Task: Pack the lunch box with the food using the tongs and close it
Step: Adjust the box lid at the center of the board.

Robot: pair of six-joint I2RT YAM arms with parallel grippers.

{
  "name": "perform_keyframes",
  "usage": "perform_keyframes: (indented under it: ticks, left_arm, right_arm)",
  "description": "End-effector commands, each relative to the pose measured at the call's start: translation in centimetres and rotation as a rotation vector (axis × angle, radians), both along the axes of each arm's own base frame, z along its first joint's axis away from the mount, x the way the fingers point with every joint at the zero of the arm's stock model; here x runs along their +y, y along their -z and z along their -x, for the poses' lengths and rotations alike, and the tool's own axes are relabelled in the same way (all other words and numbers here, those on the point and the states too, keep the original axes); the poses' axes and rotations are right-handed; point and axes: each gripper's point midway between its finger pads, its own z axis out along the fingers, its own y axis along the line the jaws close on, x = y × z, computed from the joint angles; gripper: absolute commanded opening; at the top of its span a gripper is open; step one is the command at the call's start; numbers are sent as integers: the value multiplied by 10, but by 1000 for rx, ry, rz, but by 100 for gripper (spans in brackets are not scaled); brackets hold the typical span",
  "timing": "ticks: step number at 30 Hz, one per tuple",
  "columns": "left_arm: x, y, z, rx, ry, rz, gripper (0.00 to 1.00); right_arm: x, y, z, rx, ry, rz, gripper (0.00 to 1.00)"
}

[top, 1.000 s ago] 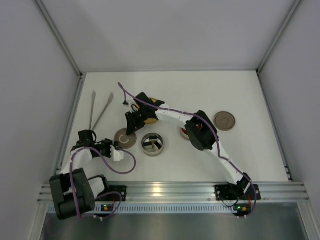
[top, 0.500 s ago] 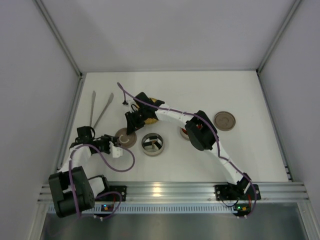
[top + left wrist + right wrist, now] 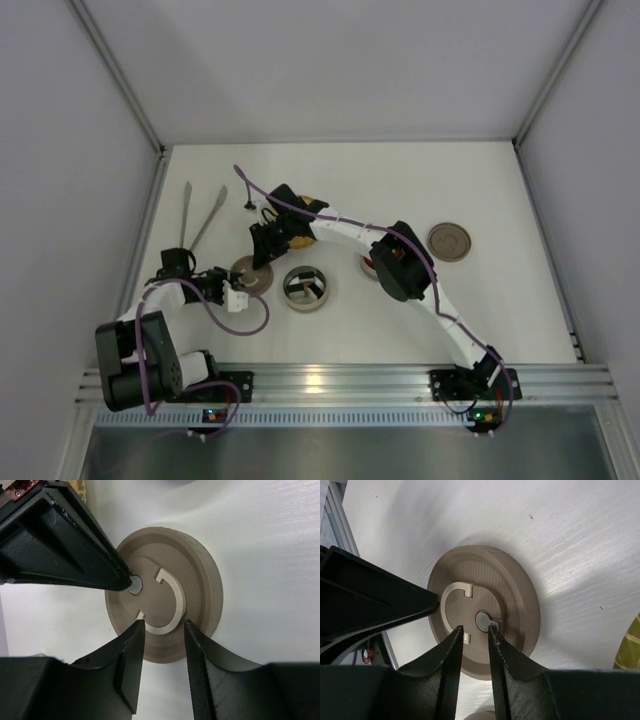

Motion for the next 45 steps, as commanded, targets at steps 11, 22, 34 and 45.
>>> perform_keyframes:
  ticks: [11,22,34,45]
  left_arm:
    - [-13,3,-18,-444,400,-272,43]
    - [-29,-38,-26,-708,409,-229,43]
    - [-32,-69,-34,-783,416,-204,43]
    - [-29,-75,-52,-815,425,-225,48]
  right_arm:
    - [-7,23,2,10,0,71,26]
    - [-6,22,7,-3,-15,83,24]
    - [-5,23,10,-5,-24,83,24]
    - [-4,19,11,7,-24,73,24]
